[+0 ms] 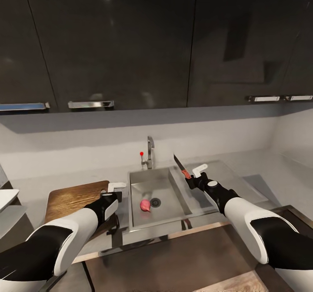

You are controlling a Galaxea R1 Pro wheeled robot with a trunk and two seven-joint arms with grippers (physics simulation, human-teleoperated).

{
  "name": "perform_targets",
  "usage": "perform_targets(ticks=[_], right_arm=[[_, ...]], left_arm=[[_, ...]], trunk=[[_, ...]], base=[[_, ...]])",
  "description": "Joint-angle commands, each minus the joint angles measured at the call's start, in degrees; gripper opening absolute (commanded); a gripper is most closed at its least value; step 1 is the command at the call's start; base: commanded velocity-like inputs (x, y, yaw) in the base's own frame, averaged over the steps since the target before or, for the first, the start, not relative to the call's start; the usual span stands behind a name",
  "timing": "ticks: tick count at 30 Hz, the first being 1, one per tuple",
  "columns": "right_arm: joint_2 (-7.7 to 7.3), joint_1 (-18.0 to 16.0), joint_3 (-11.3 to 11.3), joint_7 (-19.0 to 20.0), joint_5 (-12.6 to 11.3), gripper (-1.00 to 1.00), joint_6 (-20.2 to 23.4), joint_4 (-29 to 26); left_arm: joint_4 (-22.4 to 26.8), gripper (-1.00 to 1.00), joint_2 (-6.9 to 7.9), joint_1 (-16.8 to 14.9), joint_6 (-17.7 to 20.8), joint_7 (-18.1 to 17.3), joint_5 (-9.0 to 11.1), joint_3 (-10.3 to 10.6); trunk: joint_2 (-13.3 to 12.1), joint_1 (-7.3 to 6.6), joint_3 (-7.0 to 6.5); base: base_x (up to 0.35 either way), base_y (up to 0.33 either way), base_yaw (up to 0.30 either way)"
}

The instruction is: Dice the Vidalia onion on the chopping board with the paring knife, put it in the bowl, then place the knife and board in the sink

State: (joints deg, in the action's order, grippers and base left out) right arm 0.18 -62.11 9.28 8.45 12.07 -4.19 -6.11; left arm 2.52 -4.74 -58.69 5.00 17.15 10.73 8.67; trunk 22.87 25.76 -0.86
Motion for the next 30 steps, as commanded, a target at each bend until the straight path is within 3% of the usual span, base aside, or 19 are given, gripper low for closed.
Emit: perform_targets(ticks=[1, 14, 30], right_arm=[[0.00, -0.03, -0.05, 0.00, 0.59, -1.00, -0.20, 0.05], [0.00, -0.03, -0.06, -0.01, 0.59, -1.00, -0.20, 0.05], [0.00, -0.03, -0.05, -0.01, 0.59, -1.00, -0.20, 0.05]], left_arm=[[0.12, -1.00, 0.00, 0.01, 0.41, 0.34, 0.44, 0.62], [-0.04, -1.00, 0.06, 0.03, 0.26, 0.32, 0.35, 0.63], [-0.05, -1.00, 0.17, 0.03, 0.19, 0.43, 0.35, 0.57]], trunk=[[0.05, 0.02, 0.09], [0.05, 0.02, 0.95], [0.05, 0.02, 1.83]], base=[[0.019, 0.000, 0.000], [0.224, 0.000, 0.000], [0.015, 0.000, 0.000]])
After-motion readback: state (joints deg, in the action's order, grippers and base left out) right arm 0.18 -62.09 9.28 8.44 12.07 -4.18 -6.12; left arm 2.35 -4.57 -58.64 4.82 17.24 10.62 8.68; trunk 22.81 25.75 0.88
